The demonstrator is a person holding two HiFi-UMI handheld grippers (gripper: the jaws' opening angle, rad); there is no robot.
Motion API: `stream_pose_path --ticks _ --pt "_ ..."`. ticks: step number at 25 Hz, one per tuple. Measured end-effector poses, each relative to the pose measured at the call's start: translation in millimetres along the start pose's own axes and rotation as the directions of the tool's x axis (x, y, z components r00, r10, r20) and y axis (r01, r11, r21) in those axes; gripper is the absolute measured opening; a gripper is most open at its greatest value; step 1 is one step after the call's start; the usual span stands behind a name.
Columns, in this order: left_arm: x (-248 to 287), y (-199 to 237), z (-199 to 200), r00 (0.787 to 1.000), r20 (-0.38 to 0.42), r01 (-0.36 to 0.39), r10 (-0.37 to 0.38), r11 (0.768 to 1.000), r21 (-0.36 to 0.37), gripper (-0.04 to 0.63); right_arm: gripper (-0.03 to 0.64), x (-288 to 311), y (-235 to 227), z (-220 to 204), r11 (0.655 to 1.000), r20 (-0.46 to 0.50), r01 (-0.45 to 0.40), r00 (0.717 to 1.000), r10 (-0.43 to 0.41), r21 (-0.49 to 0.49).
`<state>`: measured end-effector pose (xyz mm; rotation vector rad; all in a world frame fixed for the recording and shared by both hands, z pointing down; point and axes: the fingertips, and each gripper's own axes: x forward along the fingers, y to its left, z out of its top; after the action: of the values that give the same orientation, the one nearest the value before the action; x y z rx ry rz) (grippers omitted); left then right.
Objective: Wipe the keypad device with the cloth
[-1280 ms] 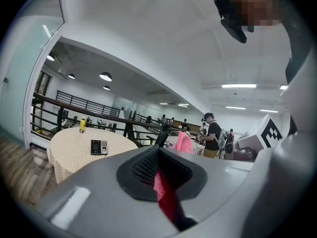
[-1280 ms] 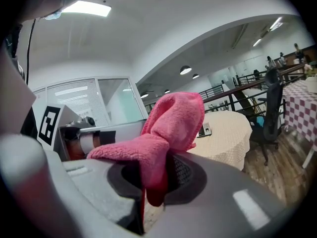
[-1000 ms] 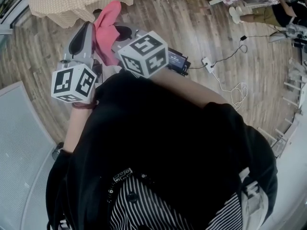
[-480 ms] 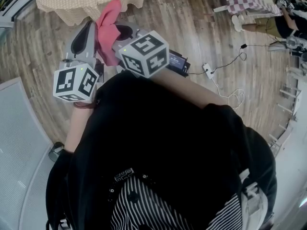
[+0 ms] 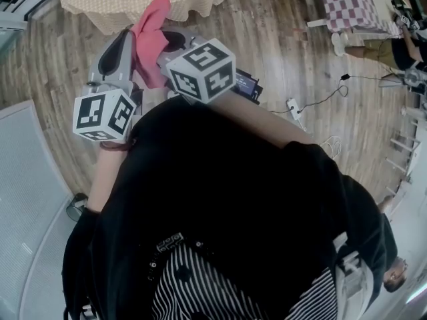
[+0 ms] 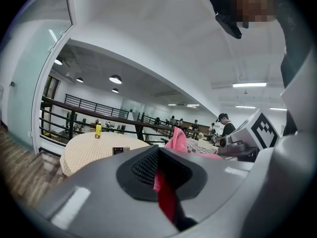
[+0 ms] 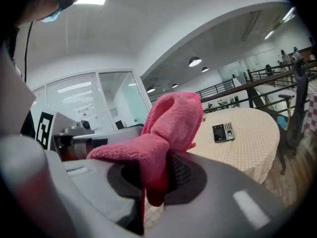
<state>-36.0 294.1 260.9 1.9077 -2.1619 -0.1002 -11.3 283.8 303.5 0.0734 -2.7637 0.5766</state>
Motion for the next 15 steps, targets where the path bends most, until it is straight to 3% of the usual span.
stream_pose_path --ticks 8,15 --pt "47 47 9 0.999 -0.008 -0.045 0.045 0.999 -0.001 -0.002 0.064 53 -33 25 0.999 -0.025 -0.045 0.999 0.045 -0.008" --pt "130 88 23 0.998 -0.02 -0.067 0.067 0.998 0.009 0.0 0.064 104 -101 64 0.999 -0.043 -0.05 0.998 0.05 0.002"
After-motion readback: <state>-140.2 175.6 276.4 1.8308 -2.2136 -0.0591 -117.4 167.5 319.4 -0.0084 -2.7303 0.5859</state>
